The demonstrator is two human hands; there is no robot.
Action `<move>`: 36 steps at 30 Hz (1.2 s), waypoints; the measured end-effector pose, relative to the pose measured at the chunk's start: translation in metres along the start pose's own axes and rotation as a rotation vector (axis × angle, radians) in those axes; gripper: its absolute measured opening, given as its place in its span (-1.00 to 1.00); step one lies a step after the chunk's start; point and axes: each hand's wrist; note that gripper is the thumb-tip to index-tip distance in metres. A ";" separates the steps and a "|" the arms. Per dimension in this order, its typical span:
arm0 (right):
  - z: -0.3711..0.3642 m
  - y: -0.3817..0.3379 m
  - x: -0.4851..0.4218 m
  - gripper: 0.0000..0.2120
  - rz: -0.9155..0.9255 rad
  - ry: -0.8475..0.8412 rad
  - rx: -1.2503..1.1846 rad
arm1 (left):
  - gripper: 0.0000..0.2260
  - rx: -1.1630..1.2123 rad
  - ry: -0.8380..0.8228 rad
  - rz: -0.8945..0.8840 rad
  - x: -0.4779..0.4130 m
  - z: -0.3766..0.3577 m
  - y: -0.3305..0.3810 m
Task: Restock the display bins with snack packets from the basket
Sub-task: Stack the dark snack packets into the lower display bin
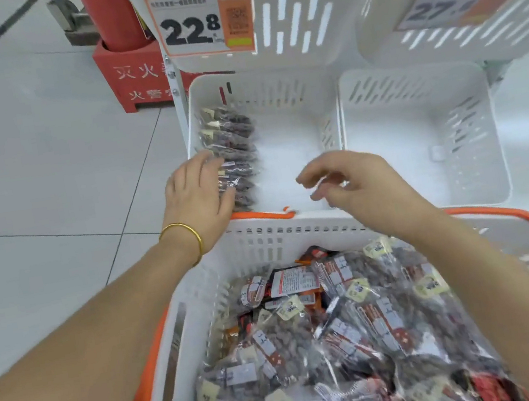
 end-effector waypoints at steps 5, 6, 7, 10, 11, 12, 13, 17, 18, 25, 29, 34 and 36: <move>0.006 0.038 0.061 -0.85 -0.281 -0.103 0.392 | -0.52 0.048 0.061 -0.126 0.033 0.021 0.036; 0.004 0.040 0.067 -0.88 -0.325 -0.144 0.410 | -0.52 0.039 0.030 -0.162 0.042 0.021 0.044; 0.002 0.039 0.073 -0.83 -0.351 -0.206 0.434 | -0.52 0.035 -0.007 -0.192 0.052 0.021 0.052; -0.008 0.029 0.086 -0.58 -0.340 -0.408 0.662 | -0.60 0.065 -0.103 -0.217 0.081 0.013 0.071; -0.010 0.026 0.090 -0.55 -0.319 -0.455 0.756 | -0.63 0.070 -0.121 -0.218 0.089 0.010 0.077; -0.012 0.024 0.095 -0.47 -0.302 -0.484 0.826 | -0.66 0.069 -0.142 -0.219 0.095 0.007 0.081; -0.013 0.025 0.099 -0.36 -0.293 -0.497 0.864 | -0.69 0.062 -0.169 -0.218 0.100 0.005 0.085; -0.006 0.033 0.114 -0.29 -0.213 -0.441 0.763 | -0.69 0.086 -0.235 -0.188 0.111 0.001 0.098; -0.003 0.035 0.119 -0.31 -0.187 -0.429 0.731 | -0.69 0.091 -0.253 -0.184 0.112 0.001 0.102; 0.011 0.035 0.141 -0.48 -0.092 -0.186 0.588 | -0.60 -0.159 -0.500 -0.173 0.121 -0.012 0.122; 0.020 0.038 0.144 -0.56 -0.125 -0.022 0.409 | -0.85 0.029 -0.449 -0.055 0.125 -0.015 0.132; 0.031 0.039 0.141 -0.62 -0.177 -0.120 0.083 | -0.81 0.571 -0.435 0.134 0.112 0.011 0.141; 0.033 0.032 0.139 -0.56 -0.155 -0.130 0.046 | -0.82 0.654 -0.433 0.146 0.107 0.023 0.143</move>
Point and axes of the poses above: each hand's wrist, its own x-axis away from the middle knuckle, its own z-axis out of the back of the hand, y = z × x
